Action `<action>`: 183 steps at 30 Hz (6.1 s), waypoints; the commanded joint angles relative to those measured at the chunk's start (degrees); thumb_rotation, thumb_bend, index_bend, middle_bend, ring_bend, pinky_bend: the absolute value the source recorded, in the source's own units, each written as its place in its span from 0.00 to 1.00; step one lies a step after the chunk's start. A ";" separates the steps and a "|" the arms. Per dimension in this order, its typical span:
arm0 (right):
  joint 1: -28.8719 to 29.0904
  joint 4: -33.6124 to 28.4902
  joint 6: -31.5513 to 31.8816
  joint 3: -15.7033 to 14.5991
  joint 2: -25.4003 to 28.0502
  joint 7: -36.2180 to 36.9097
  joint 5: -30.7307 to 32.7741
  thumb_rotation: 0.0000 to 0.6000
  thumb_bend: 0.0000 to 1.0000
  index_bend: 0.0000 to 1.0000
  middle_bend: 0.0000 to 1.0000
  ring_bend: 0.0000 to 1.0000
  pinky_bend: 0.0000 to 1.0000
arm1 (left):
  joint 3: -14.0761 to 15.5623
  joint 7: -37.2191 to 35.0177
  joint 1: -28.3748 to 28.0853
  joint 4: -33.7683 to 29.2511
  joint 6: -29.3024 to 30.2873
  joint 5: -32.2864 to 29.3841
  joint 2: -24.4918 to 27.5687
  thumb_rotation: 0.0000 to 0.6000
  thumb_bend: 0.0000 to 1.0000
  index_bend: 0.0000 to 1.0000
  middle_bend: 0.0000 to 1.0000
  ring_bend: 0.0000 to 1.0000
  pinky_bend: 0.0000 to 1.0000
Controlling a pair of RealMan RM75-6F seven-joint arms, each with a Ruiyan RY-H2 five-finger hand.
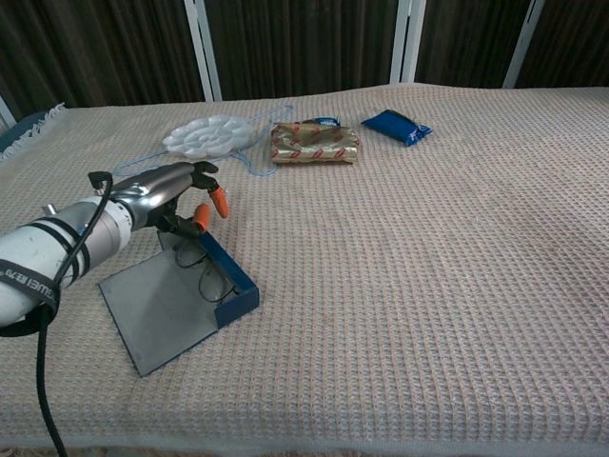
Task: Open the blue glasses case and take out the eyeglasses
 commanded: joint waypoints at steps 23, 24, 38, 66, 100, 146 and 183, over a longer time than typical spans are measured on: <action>-0.34 0.13 0.82 0.14 -0.10 0.49 -0.15 1.00 0.18 0.00 0.00 0.00 0.00 | 6.83 8.27 1.37 -12.96 0.27 -10.60 13.17 1.00 0.74 0.47 0.00 0.00 0.00; -0.34 0.12 0.78 0.13 -0.12 0.37 -0.15 1.00 0.18 0.00 0.00 0.00 0.00 | 7.46 8.74 1.27 -14.30 -0.41 -11.57 14.30 1.00 0.74 0.47 0.00 0.00 0.00; -0.35 -0.06 0.59 0.07 -0.31 -0.44 -0.21 1.00 0.18 0.00 0.00 0.00 0.00 | 12.17 11.72 -0.83 -23.04 -0.12 -13.90 21.09 1.00 0.68 0.36 0.00 0.00 0.00; -0.43 0.04 0.75 -0.17 -0.12 0.11 -0.69 1.00 0.18 0.00 0.00 0.00 0.00 | 15.27 3.06 6.02 -18.06 8.35 8.99 11.05 1.00 0.48 0.25 0.00 0.00 0.00; -0.41 -0.03 0.53 -0.01 -0.20 -0.35 -0.29 1.00 0.18 0.00 0.00 0.00 0.00 | 12.72 2.41 5.91 -14.25 6.34 6.91 8.49 1.00 0.47 0.41 0.00 0.00 0.00; -0.59 0.10 1.00 -0.09 -0.18 0.10 -0.66 1.00 0.18 0.00 0.00 0.00 0.00 | 2.85 -18.98 8.69 6.79 17.85 16.69 -2.91 1.00 0.47 0.48 0.00 0.00 0.00; -0.62 0.23 1.09 -0.05 -0.18 0.02 -0.72 1.00 0.18 0.00 0.00 0.00 0.00 | -2.99 -10.13 4.95 19.08 1.43 5.06 -2.44 1.00 0.44 0.00 0.00 0.00 0.00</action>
